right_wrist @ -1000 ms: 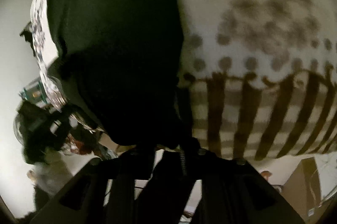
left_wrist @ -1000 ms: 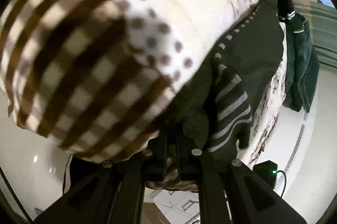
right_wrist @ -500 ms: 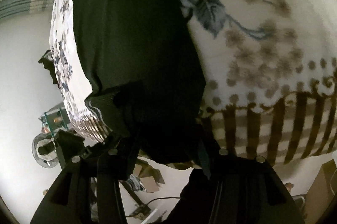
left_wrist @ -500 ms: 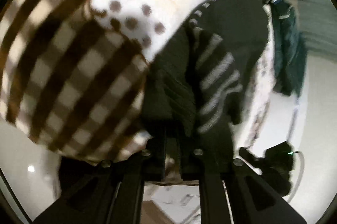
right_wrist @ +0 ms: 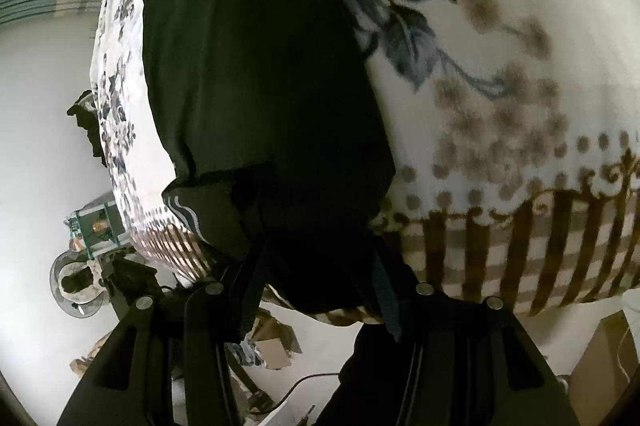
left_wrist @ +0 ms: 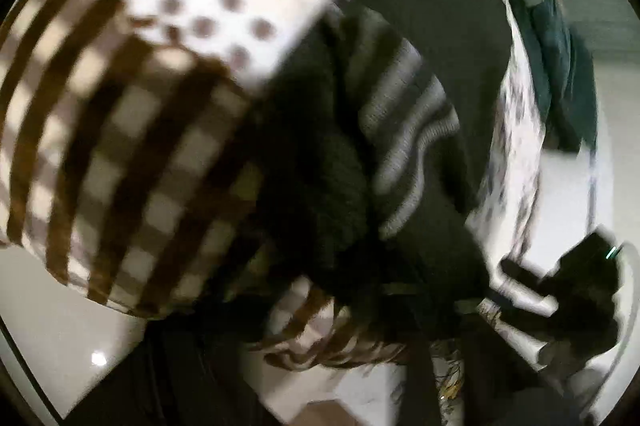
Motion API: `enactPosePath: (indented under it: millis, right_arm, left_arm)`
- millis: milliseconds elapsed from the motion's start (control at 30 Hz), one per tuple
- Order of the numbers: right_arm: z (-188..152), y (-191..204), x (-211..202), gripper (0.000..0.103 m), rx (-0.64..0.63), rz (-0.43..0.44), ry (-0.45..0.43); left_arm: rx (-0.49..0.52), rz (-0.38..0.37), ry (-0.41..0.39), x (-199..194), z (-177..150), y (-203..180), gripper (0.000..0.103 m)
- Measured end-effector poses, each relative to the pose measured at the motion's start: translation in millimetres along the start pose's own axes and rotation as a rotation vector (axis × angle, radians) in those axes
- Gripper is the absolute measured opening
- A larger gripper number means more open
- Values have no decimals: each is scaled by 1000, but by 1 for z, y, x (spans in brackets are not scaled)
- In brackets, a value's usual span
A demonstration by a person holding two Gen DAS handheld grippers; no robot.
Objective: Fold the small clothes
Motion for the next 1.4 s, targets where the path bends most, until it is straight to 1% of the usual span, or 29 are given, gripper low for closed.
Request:
enactPosePath:
  millis: [67,133,233,267,300,367,433,467,533,567,600,633,667,700,733,767,800,833,900,933,967,1000,1033,1100,1167,1267,1300,1333,1400]
  right_arm:
    - [0,6,-4,52,-15,4,-15]
    - [-2,14,-8,52,-41,11,-24]
    - [-2,25,-2,52,-63,58,-15]
    - [0,29,2,52,-70,81,-9]
    - [1,33,7,52,-75,98,-3]
    - [6,40,24,52,-90,138,27]
    - [11,43,44,52,-86,134,51]
    - [14,42,58,52,-85,112,70]
    - [18,41,79,52,-76,102,102]
    - [19,42,87,52,-66,117,116]
    - [18,42,96,51,-51,154,127]
    - [14,45,101,37,-38,201,119]
    - [9,51,105,23,-36,243,110]
    - [1,60,112,14,-43,270,132]
    - [-6,67,118,14,-51,298,151]
    - [-18,79,127,14,-71,334,191]
    - [-29,88,135,14,-89,346,233]
    - [-44,99,148,14,-114,358,311]
    - [-65,107,164,15,-122,352,415]
    - [-71,105,168,16,-113,338,446]
    - [-73,100,166,16,-96,337,450]
    - [-71,89,155,20,-69,337,418]
    - [-69,80,144,33,-53,330,380]
    - [-59,54,109,45,-15,304,260]
    - [-49,22,72,46,35,254,144]
    - [-42,-29,31,47,115,150,25]
    - [-41,-40,27,51,134,135,14]
    - [-41,-51,25,52,162,121,9]
    - [-43,-68,31,52,197,122,33]
  left_arm:
    - [13,6,-20,-10,-4,-1,11]
    - [-4,-4,-21,-26,-7,11,10]
    - [4,3,-41,-48,-5,26,7]
    - [13,21,-46,-52,-5,30,7]
    - [23,38,-43,-54,-4,32,2]
    - [28,61,-29,-53,1,44,3]
    - [13,43,-14,-54,4,55,4]
    - [11,49,-11,-56,5,59,5]
    - [8,79,-13,-59,5,61,13]
    - [-1,78,-20,-60,6,62,22]
    - [-14,66,-31,-62,5,65,34]
    - [-29,61,-41,-64,5,68,41]
    - [-44,59,-52,-67,5,73,51]
    - [-59,56,-62,-70,5,78,55]
    - [-76,60,-69,-72,5,84,56]
    - [-94,62,-73,-74,5,90,56]
    - [-111,58,-74,-76,6,97,56]
    - [-130,55,-77,-78,7,103,56]
    - [-153,44,-88,-83,10,110,56]
    - [-158,32,-96,-85,13,110,56]
    - [-157,17,-102,-87,16,110,57]
    - [-147,0,-106,-87,20,105,58]
    - [-133,-18,-106,-85,24,100,60]
    - [-95,-60,-95,-77,31,85,61]
    - [-42,-87,-55,-61,37,68,62]
    - [53,-64,33,-25,41,44,62]
    - [94,-33,66,-11,39,37,62]
    - [128,-10,86,-2,37,33,62]
    - [220,42,90,8,31,21,63]
Point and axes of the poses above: each gripper's, at about its wrist camera, not at the fingertips, and x roughly the way its jaws point, y to its left, z to its top, the point moved 1 cm from there along x, roughly the way its jaws point, and after that the axes turned 8 degrees about z, right-handed, at the moved point
